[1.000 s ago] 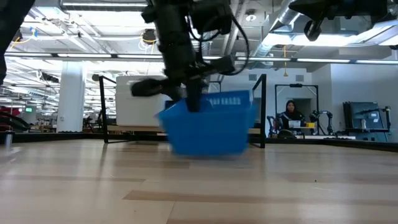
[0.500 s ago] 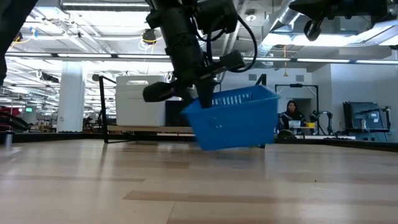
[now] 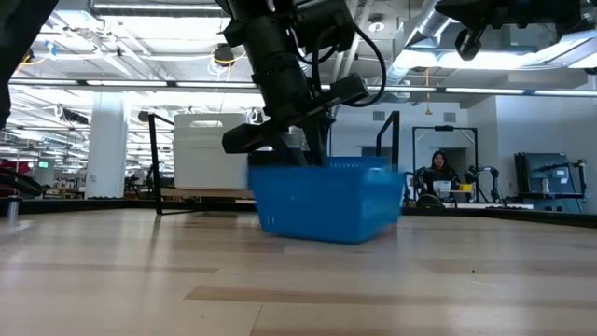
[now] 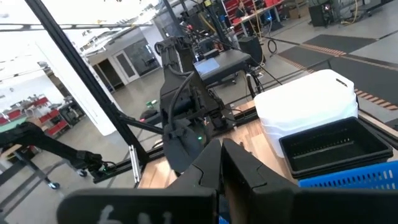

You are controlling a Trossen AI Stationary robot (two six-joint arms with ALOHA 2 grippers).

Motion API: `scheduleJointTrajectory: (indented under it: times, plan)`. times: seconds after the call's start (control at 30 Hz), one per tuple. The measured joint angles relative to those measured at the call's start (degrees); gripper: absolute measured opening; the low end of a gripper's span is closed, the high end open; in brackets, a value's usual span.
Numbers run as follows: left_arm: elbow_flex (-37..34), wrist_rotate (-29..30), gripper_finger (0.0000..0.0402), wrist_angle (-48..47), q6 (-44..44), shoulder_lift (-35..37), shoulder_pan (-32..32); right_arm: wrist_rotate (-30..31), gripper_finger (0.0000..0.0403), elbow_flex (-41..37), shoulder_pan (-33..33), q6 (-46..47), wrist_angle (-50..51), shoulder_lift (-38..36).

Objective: Stack baskets on shelf by color
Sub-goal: Stack the left blue bin on top of the blue bin on the shelf

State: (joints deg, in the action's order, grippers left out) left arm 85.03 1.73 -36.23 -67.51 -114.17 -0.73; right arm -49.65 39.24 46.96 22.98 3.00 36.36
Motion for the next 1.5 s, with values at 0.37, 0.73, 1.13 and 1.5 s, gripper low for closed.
scheduleJointTrajectory:
  times: [0.37, 0.73, 1.13, 1.5]
  plan:
    - [4.0, -1.4, 0.0110, -0.2, 4.3, 0.0, -2.9, 0.0, 0.0036, 0.0, 0.0, -0.1, 0.0, 0.0]
    - [27.5, 8.7, 0.0110, -16.1, 26.3, 0.0, -0.4, -6.6, 0.0017, 0.6, -2.8, 5.4, 0.1, -2.0]
    - [48.8, 33.8, 0.0110, -52.9, 41.4, 3.8, 7.5, 25.6, 0.0003, 12.3, -26.9, 5.3, 23.2, 0.2]
    - [38.2, 34.2, 0.0109, -53.8, 50.7, 16.4, 7.3, 66.8, 0.0002, 13.1, -61.4, 29.5, 19.1, 24.7]
